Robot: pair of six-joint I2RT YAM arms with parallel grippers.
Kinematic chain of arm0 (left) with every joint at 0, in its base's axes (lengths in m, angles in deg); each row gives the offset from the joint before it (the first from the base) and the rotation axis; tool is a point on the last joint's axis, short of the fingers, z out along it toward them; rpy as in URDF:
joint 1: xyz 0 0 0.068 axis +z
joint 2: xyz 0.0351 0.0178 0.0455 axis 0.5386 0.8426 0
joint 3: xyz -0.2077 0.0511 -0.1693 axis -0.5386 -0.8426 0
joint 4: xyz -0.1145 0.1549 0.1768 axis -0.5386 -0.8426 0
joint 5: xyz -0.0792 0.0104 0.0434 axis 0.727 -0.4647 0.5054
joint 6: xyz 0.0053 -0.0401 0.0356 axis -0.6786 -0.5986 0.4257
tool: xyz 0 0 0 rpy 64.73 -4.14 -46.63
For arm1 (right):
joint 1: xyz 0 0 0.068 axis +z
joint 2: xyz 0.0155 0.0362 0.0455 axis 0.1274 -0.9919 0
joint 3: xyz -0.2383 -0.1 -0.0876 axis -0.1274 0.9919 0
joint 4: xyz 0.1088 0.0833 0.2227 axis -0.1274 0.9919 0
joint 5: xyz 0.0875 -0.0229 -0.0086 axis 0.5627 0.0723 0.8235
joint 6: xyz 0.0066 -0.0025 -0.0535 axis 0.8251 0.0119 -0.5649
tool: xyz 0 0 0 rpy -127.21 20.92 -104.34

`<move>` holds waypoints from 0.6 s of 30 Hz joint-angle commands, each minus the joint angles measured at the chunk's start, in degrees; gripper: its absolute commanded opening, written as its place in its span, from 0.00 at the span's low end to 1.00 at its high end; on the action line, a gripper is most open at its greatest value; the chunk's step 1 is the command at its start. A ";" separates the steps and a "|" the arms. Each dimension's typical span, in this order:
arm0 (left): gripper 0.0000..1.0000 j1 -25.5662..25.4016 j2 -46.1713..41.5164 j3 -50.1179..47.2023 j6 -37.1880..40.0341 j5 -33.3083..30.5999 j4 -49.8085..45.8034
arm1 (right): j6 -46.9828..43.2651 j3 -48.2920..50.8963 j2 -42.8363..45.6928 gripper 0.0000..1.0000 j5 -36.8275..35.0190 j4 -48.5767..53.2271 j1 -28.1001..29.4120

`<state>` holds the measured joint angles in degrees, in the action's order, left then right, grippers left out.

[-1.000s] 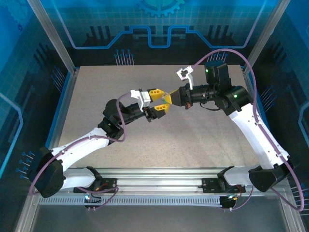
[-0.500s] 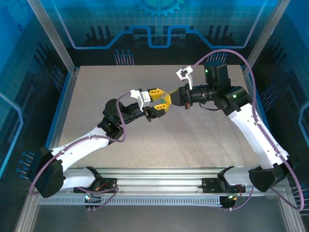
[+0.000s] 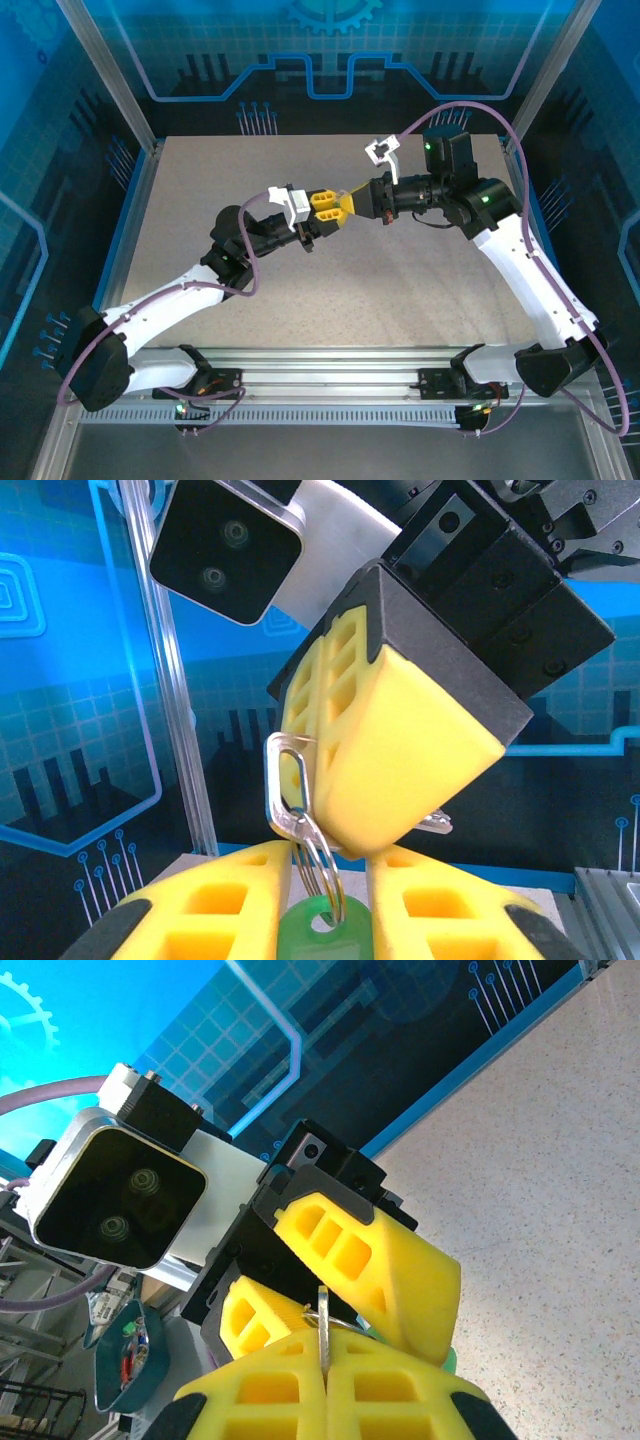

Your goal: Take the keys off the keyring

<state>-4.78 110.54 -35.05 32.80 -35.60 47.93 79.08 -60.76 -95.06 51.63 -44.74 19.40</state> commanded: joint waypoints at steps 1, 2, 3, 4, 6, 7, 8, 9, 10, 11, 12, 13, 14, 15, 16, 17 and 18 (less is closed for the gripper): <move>0.00 -0.21 -1.73 1.99 1.06 -2.00 -0.50 | 0.05 0.82 0.88 0.00 1.45 -0.25 0.57; 0.00 -0.18 -1.91 2.04 1.02 -2.30 -1.24 | -0.19 0.80 1.01 0.00 1.37 -0.16 0.53; 0.00 -0.12 -2.22 2.17 0.92 -2.82 -2.10 | -0.78 0.95 1.18 0.00 1.19 -0.08 0.47; 0.00 0.01 -2.50 2.21 0.72 -3.11 -2.86 | -1.27 1.14 1.48 0.00 0.86 -0.16 0.40; 0.00 0.19 -3.07 2.37 0.21 -3.65 -4.57 | -2.38 1.48 2.11 0.00 0.05 -0.42 0.36; 0.00 0.40 -3.39 2.54 -0.22 -3.92 -5.52 | -2.84 2.00 2.75 0.00 -0.58 -1.12 0.40; 0.00 0.53 -3.65 2.78 -0.42 -3.70 -6.45 | -3.34 2.59 3.37 0.00 -1.37 -1.88 0.42; 0.00 0.69 -3.89 3.22 -0.60 -3.56 -7.82 | -3.93 3.51 4.24 0.00 -1.95 -3.04 0.39; 0.00 0.65 -4.10 3.69 -0.99 -3.66 -9.26 | -4.59 4.51 5.15 0.00 -2.44 -4.39 0.51; 0.00 0.72 -4.20 4.13 -1.20 -3.49 -10.46 | -5.11 5.33 5.89 0.00 -3.21 -5.30 0.52; 0.00 0.72 -4.29 4.55 -1.35 -3.26 -11.63 | -5.74 6.15 6.77 0.00 -4.00 -6.33 0.60; 0.00 0.78 -4.45 4.91 -1.68 -3.22 -12.50 | -6.15 6.81 7.60 0.00 -5.16 -7.02 0.67; 0.00 0.94 -4.47 5.17 -1.94 -3.06 -13.14 | -6.62 7.39 8.15 0.00 -5.85 -7.58 0.70; 0.00 1.04 -4.56 5.39 -2.22 -2.67 -13.61 | -7.36 7.67 8.72 0.00 -6.55 -7.88 0.87; 0.00 1.14 -4.56 5.61 -2.63 -2.52 -14.05 | -8.29 7.98 9.24 0.00 -7.12 -7.98 0.94; 0.00 1.24 -4.56 5.88 -3.23 -2.57 -14.52 | -9.06 8.35 9.64 0.00 -7.79 -8.07 1.04; 0.00 1.49 -4.47 6.41 -3.78 -2.44 -15.28 | -9.80 8.76 10.28 0.00 -8.45 -8.29 1.30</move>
<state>-4.78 107.74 -31.11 31.60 -35.86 34.94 72.81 -52.81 -87.76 45.23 -51.89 20.10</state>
